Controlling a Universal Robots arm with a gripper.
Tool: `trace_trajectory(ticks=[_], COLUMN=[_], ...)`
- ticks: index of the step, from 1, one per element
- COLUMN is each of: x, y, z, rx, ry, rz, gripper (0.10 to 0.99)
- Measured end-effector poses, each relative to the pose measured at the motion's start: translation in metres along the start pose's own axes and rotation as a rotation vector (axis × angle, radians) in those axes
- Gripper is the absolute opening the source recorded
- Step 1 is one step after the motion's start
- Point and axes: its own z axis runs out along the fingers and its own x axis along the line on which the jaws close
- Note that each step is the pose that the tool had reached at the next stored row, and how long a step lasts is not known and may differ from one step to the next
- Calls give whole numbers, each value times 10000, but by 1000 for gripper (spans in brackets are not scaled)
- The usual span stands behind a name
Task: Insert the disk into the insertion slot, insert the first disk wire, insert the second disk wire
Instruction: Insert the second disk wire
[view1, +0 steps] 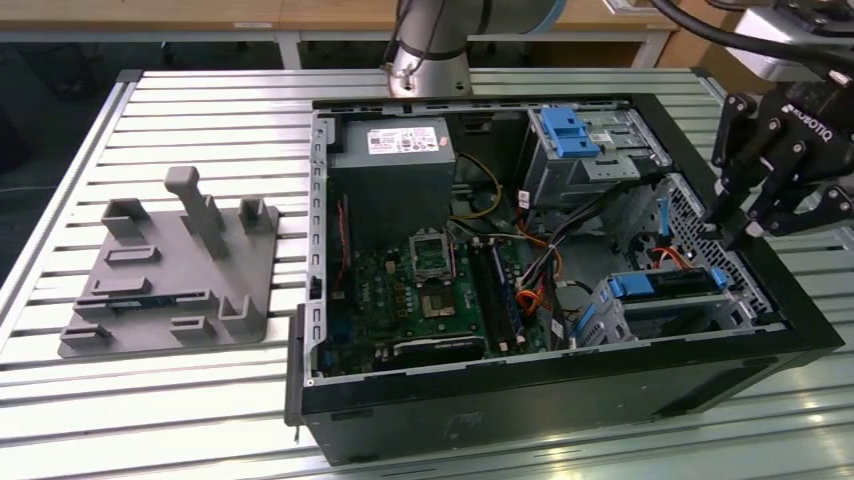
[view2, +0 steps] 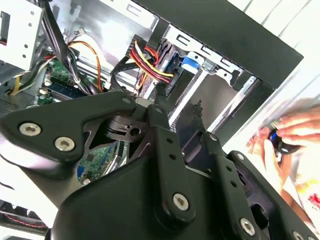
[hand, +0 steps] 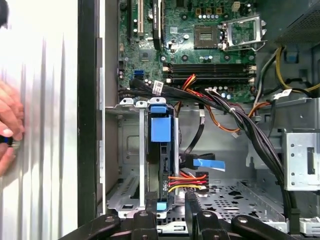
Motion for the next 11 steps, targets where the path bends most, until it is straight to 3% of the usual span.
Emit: trace_trajectory(ticks=[2, 3, 11], x=[-74, -192, -563], y=[0, 0, 5], z=[3, 10, 109], rx=[-18, -24, -24], ry=[258, 436, 440], rz=[5, 11, 11], gripper=[357, 357, 357])
